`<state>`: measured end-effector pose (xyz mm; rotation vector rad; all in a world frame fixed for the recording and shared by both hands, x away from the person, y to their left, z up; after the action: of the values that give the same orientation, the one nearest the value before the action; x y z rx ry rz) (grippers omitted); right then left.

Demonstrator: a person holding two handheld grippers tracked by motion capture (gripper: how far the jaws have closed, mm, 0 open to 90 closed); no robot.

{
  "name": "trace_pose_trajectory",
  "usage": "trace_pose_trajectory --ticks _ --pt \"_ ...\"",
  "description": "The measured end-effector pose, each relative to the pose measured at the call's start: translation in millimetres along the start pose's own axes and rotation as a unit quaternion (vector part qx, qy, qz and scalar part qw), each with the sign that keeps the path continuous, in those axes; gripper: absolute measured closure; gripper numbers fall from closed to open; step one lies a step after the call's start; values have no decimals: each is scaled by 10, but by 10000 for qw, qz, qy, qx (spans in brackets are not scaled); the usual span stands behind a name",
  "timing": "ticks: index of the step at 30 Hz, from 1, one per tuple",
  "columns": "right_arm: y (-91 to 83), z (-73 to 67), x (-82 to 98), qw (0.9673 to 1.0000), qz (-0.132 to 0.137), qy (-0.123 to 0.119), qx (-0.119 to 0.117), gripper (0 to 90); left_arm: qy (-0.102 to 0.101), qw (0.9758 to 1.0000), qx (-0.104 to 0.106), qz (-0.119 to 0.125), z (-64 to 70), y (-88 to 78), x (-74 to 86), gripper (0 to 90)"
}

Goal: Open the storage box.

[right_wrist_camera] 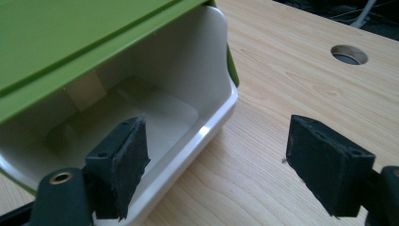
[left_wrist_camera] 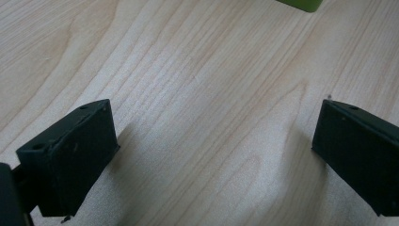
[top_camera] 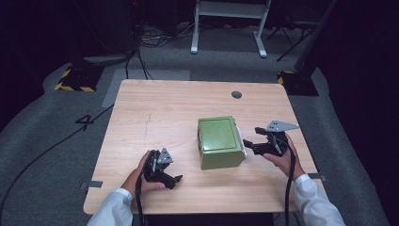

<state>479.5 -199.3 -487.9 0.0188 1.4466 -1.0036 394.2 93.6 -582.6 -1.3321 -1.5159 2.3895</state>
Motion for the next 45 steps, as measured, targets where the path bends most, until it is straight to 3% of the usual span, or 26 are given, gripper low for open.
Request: trace_pose_trajectory --ticks 10,16,18,23,31,45 --pt "161 -19 38 9998 -131 66 -139 260 -23 10000 -21 6 0 -2 2 5" --pt "250 6 163 9992 -312 175 -155 370 -27 10000 -26 8 0 -2 3 5" --pt "279 -28 184 9988 -296 223 -306 412 -37 10000 -28 7 1 -3 4 5" --pt "300 -95 181 9987 -334 101 -375 554 -46 10000 -30 16 2 -4 5 5" --pt "276 -77 158 9994 -278 127 -139 708 -52 10000 -37 13 1 -5 7 5" --pt "240 -10 140 9996 -196 164 74 796 -49 10000 -41 13 0 -6 7 5"
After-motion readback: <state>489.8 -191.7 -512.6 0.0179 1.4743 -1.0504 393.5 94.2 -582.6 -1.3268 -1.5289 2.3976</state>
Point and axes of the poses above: each handheld gripper's, and its own axes: y roughly forward along the jaws, x roughly out of its underside, z roughly to its right, the point moved 10 cm from there along y, roughly forward along the jaws, and after that the axes turned 14 degrees about -y, right-handed, at the moved point
